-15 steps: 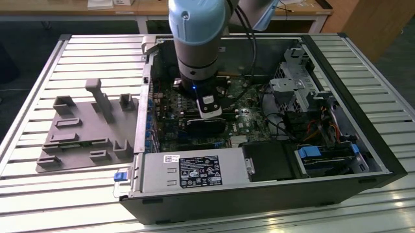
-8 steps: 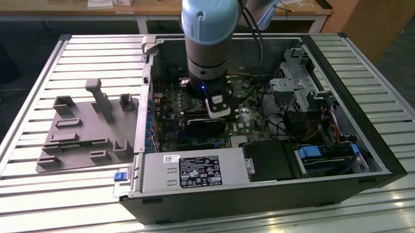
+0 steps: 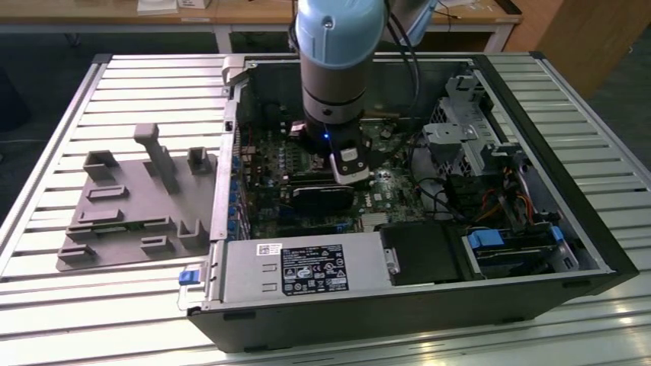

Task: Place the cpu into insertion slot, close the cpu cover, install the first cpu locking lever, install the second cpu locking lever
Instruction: 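Install the second cpu locking lever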

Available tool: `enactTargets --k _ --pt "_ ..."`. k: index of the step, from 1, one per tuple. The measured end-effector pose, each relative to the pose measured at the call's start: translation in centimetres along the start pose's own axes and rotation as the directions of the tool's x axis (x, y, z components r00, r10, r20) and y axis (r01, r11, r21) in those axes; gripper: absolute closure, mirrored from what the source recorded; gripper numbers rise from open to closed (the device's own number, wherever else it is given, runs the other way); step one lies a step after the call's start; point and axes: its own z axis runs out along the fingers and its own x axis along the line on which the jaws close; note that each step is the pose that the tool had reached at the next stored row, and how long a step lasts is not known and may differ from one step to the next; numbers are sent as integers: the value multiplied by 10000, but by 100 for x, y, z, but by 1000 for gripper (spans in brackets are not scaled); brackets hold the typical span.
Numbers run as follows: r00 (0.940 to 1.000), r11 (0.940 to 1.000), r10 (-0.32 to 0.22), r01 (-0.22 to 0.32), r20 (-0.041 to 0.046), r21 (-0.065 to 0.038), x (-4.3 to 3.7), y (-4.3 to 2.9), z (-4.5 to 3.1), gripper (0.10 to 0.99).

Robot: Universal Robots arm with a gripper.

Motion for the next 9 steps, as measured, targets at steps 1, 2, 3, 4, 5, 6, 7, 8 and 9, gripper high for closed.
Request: enactTargets --k 1,2,3,4,5,6,7,8,9 --pt "10000 10000 -3 3 13 38 2 10 3 984" --pt "10000 10000 -6 6 26 75 5 22 7 984" --pt "10000 9999 -8 8 39 113 8 35 11 984" --pt "10000 9999 -11 10 52 150 11 49 15 984" --pt "10000 9998 -13 12 62 181 14 64 20 984" --pt "10000 9998 -14 13 68 200 19 81 25 984" --pt "10000 9998 -15 14 74 218 22 97 30 984" --pt "10000 9997 -17 15 81 236 26 115 35 984" --pt "10000 9997 -18 16 86 253 29 133 41 984"
